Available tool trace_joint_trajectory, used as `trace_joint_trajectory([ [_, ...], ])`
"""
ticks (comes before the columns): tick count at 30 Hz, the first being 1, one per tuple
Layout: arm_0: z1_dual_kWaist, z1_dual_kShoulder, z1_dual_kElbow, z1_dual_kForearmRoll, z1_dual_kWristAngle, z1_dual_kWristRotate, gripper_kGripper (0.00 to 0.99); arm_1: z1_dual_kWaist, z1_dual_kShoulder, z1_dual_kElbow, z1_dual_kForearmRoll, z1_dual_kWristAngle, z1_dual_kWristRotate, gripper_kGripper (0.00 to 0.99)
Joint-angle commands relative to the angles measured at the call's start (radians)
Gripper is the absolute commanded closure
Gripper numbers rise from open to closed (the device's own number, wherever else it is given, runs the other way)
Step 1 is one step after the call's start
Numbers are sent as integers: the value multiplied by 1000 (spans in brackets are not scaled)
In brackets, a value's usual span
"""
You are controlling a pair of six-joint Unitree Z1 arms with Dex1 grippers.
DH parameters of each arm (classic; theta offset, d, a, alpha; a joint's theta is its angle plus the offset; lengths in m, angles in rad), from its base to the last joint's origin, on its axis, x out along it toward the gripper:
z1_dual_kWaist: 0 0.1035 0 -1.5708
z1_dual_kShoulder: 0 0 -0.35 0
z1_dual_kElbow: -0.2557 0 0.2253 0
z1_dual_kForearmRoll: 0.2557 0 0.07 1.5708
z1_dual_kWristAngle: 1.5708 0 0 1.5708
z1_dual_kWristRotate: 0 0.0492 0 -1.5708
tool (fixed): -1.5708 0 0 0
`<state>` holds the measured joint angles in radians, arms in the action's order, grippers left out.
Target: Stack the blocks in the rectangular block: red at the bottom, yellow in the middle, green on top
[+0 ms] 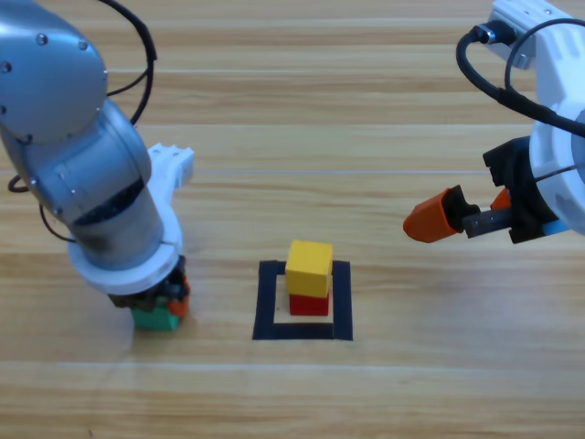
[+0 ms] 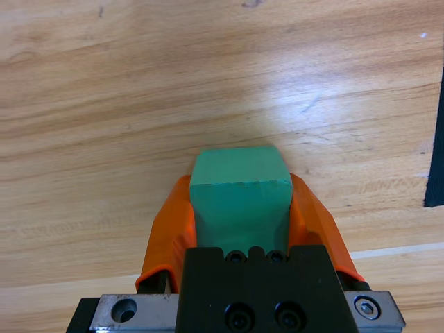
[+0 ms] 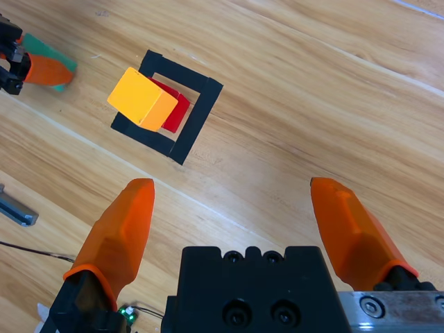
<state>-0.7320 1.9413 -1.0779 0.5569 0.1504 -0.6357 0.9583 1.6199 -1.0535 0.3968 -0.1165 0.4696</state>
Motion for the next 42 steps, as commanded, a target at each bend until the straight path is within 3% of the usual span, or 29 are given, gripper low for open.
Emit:
trace_joint_trajectory([
  [1, 32, -82, -60, 74, 12, 24, 818, -24, 66, 26, -18, 5, -16, 0],
  [7, 9, -87, -373, 307, 12, 33, 818, -24, 66, 26, -18, 3, -16, 0],
  [16, -115, 79, -711, 511, -14, 30, 818, -24, 66, 27, -18, 1, -19, 0],
  [42, -230, 235, -804, 567, 8, -101, 817, -24, 67, 27, -18, 3, -22, 0],
])
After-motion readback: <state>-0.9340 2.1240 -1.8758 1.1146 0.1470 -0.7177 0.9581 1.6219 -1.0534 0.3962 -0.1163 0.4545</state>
